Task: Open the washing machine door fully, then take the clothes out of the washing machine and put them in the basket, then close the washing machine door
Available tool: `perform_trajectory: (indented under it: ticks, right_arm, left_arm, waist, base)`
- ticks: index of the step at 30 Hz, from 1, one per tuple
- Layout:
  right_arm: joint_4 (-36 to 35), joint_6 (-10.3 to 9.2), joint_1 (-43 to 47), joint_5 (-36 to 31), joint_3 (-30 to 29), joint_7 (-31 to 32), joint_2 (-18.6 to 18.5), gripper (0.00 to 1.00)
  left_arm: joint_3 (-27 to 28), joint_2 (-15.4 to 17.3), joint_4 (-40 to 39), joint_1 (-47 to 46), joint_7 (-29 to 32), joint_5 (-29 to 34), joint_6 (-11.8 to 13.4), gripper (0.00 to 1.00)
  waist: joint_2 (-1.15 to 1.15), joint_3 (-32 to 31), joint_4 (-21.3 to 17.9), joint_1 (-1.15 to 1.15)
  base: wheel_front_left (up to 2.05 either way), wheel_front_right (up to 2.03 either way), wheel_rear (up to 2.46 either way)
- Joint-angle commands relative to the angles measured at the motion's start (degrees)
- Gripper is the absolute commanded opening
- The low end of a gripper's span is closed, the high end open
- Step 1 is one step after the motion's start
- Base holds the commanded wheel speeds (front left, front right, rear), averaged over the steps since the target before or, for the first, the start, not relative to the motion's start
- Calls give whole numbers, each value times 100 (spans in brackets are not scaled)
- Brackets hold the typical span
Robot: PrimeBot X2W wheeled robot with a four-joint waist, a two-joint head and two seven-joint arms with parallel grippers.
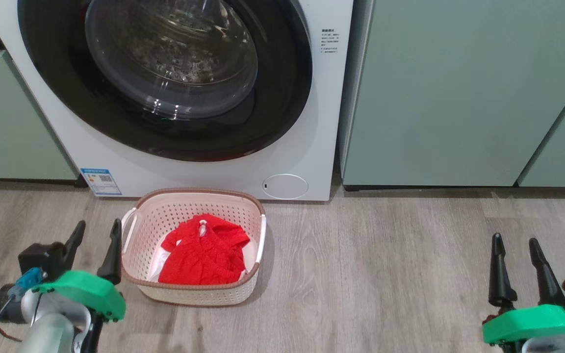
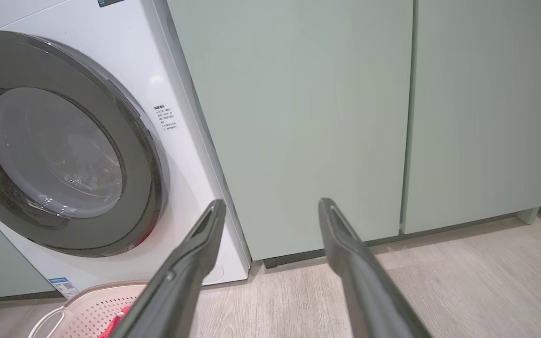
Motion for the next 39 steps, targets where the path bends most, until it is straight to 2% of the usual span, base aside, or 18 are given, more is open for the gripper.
perform_trajectory:
  ticks: [1,13,14,19,39]
  right_arm:
    - [-160,-5,-161,43,144,-31,-28,100]
    - [-113,-5,-220,93,256,-31,-28,100]
    - [43,0,-10,77,107,0,1,0]
    - [448,0,93,130,120,24,39,0]
    - [348,-1,-22,1337,68,360,28,0]
  left_arm:
    - [185,182,-128,-342,-38,-4,5,100]
    - [-38,265,-61,-368,-38,-304,5,100]
    - [-248,60,80,-2,1,-311,0,0]
    - [-280,-152,358,330,26,-354,0,0]
    - [-88,-311,-18,374,362,-1446,1,0]
  waist:
    - [0,3,3,0]
    - [0,44,31,0]
    - [0,45,31,0]
    - [0,51,33,0]
    - [0,104,46,0]
  base:
    - [0,0,0]
    - [0,0,0]
    - [0,0,0]
    - [0,0,0]
    - [0,0,0]
